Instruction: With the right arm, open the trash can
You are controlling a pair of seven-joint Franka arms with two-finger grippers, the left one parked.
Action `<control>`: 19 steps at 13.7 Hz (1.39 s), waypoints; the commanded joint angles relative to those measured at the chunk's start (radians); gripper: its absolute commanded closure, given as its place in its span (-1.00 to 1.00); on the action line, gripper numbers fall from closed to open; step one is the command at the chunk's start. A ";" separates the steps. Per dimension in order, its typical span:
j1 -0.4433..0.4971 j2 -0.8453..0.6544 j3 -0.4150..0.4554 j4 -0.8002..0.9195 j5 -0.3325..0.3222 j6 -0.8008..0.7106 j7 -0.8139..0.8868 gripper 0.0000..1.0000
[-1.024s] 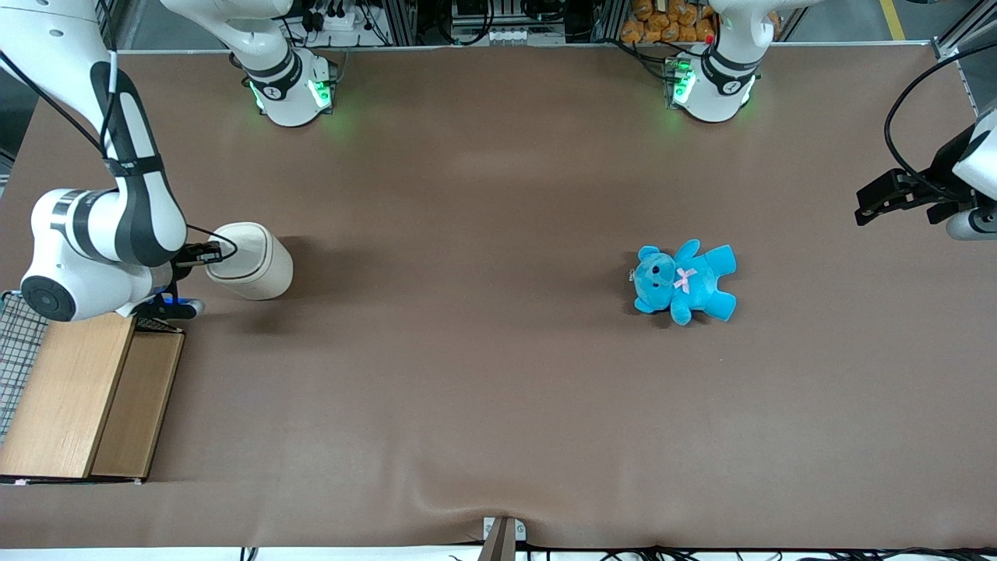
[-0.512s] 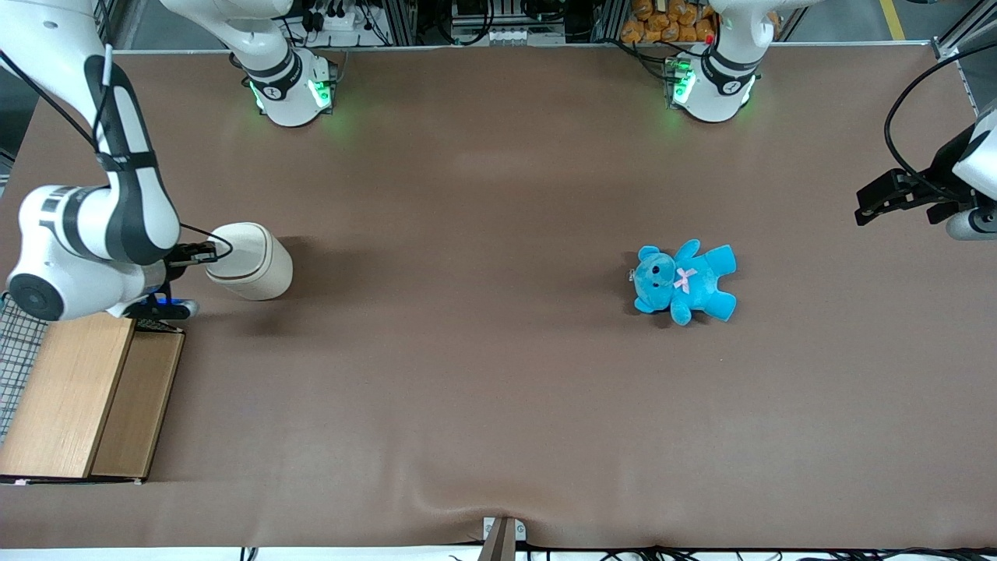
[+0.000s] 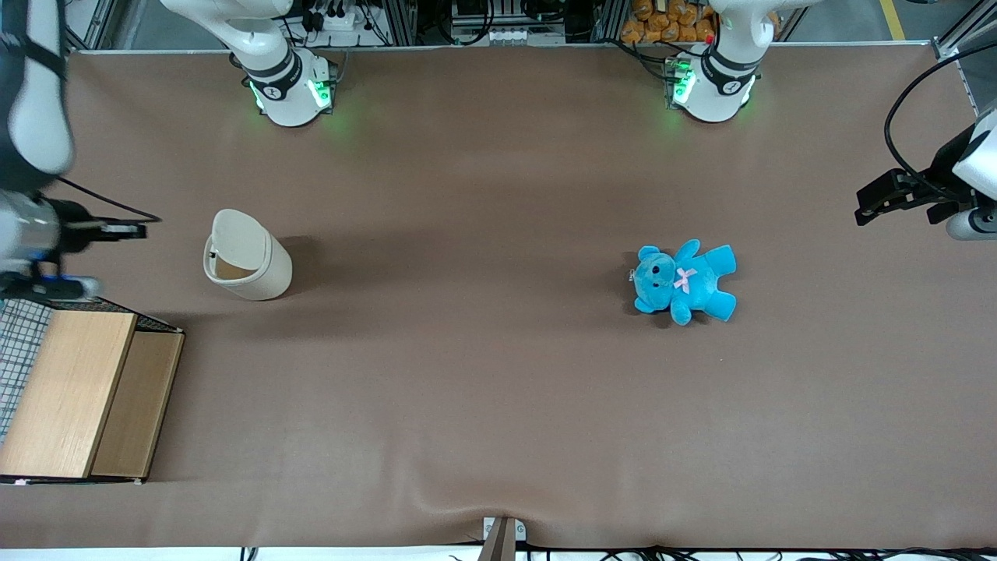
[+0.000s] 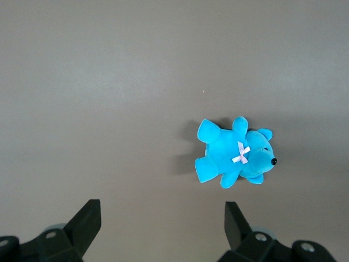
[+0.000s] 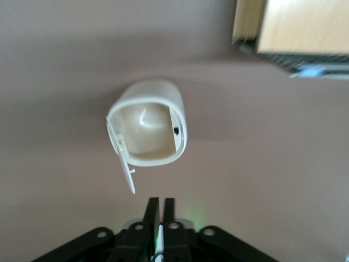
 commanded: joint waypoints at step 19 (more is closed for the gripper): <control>0.020 -0.254 0.010 0.148 -0.013 -0.148 0.150 -1.00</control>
